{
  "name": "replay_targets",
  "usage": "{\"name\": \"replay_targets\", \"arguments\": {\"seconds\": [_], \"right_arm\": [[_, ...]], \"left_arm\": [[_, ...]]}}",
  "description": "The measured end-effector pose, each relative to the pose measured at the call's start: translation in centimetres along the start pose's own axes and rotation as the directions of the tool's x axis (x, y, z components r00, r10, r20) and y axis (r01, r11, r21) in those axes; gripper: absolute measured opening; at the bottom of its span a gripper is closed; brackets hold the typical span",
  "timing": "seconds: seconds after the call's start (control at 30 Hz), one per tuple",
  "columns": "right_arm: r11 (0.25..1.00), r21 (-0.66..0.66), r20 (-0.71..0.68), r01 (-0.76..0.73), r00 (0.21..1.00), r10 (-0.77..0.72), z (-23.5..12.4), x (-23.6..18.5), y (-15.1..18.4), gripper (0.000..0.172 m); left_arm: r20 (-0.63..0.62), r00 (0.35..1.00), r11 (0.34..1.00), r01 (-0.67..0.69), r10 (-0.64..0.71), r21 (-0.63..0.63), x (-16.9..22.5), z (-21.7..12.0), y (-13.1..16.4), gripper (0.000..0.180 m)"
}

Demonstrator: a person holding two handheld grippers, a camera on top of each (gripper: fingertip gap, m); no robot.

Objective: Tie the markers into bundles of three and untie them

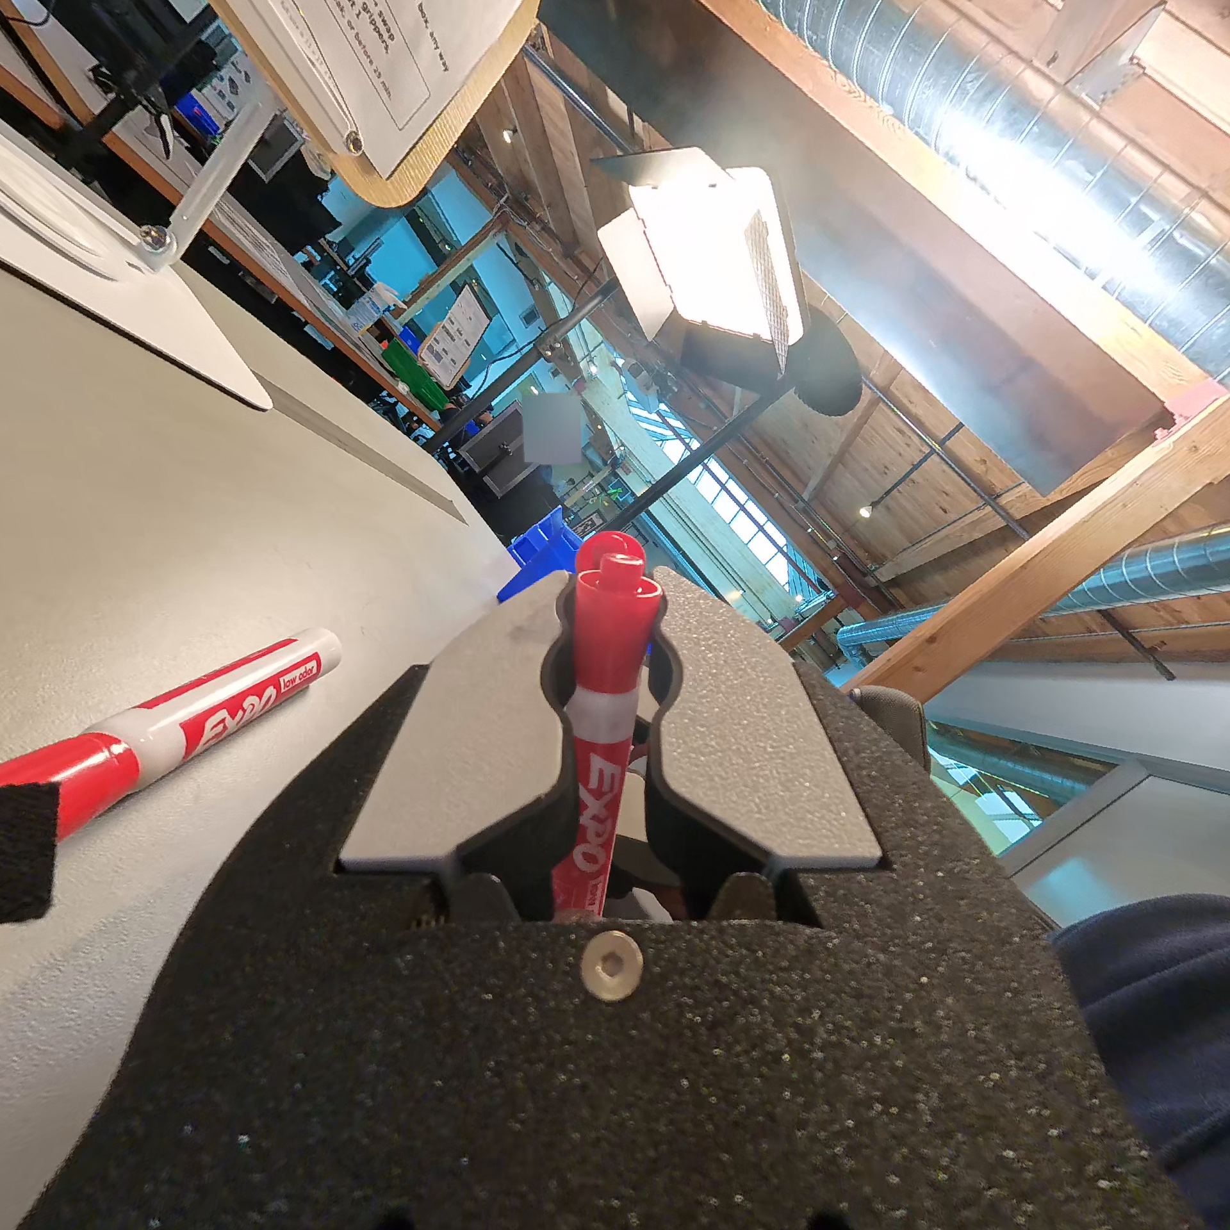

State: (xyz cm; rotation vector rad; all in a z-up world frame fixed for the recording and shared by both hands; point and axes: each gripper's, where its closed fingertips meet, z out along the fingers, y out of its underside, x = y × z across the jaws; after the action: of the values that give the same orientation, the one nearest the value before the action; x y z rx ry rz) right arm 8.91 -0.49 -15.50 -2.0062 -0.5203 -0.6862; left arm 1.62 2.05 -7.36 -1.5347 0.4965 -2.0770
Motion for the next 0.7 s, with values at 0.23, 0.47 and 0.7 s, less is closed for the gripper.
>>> {"name": "replay_targets", "arguments": {"seconds": [0.23,0.47,0.7], "right_arm": [[0.995,0.062,0.106,-0.080,0.992,0.073,-0.4,-1.0,-1.0,0.053],[0.983,0.090,0.223,-0.159,0.965,0.136,-0.7,-1.8,-1.7,0.076],[0.975,0.119,0.257,-0.189,0.954,0.154,-1.0,-2.5,-2.7,0.087]], "left_arm": [[-0.014,1.000,1.000,-0.020,0.020,-0.001,0.4,0.0,-0.8,0.017],[0.034,0.998,0.998,-0.057,0.058,-0.009,0.0,-0.1,-2.1,0.017],[0.140,0.982,0.984,-0.104,0.125,-0.145,-1.1,0.2,-1.3,0.017]]}}
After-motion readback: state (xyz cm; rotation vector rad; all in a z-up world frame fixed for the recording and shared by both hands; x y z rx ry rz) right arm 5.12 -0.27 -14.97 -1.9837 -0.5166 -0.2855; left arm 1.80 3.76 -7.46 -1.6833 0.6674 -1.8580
